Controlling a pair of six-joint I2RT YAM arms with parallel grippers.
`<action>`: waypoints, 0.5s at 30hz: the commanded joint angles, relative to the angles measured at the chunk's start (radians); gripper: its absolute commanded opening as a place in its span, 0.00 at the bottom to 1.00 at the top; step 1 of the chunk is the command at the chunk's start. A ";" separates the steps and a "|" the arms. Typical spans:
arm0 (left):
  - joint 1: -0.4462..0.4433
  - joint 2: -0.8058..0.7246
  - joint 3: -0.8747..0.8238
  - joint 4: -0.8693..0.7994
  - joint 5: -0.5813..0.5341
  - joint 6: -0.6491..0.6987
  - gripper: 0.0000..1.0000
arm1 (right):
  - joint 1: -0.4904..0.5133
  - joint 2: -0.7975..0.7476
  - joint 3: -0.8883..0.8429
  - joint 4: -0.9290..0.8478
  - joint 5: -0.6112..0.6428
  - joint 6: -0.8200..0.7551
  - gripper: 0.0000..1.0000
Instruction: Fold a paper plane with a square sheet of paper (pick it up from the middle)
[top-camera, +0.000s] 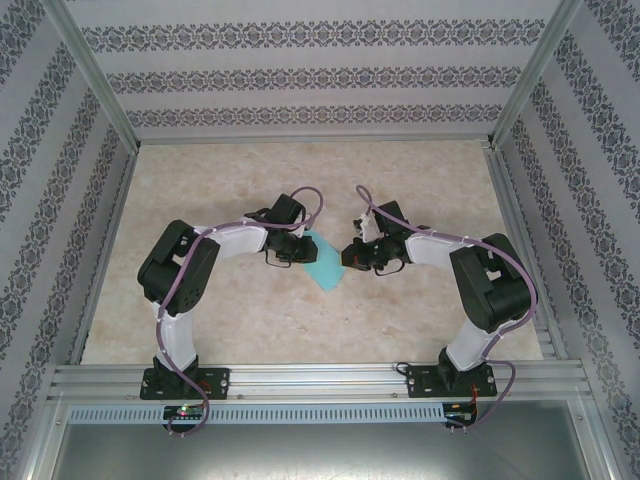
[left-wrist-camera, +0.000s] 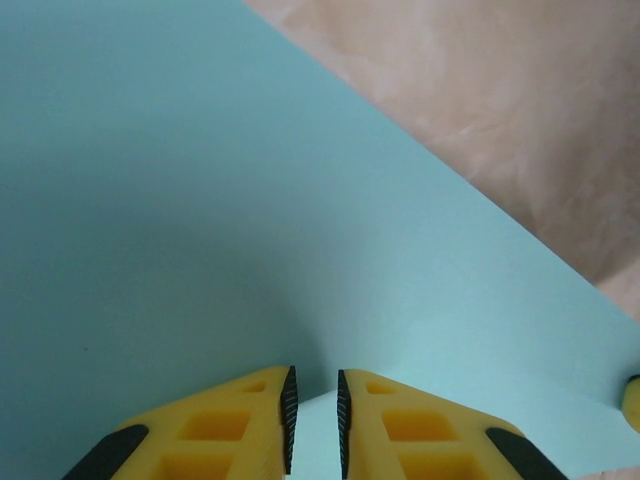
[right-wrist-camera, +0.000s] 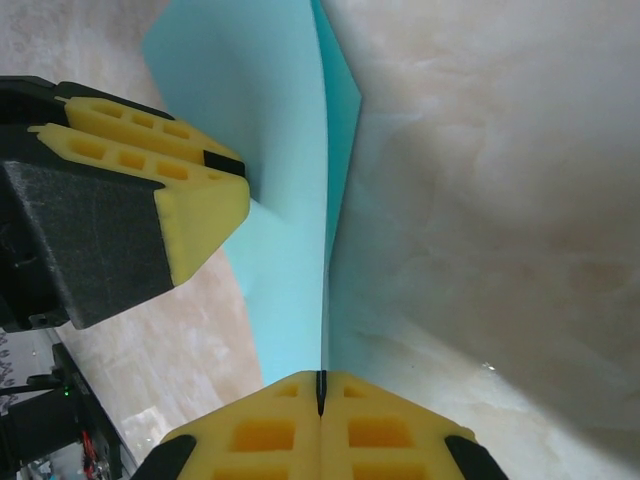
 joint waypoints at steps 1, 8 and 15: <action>0.006 0.021 -0.042 -0.022 0.014 0.028 0.23 | 0.025 -0.020 0.033 -0.007 0.008 -0.008 0.06; 0.016 0.023 -0.069 0.007 0.028 0.022 0.20 | 0.070 0.017 0.056 0.043 -0.013 0.035 0.07; 0.044 -0.012 -0.128 0.078 0.063 -0.008 0.18 | 0.106 0.065 0.063 0.121 -0.015 0.091 0.09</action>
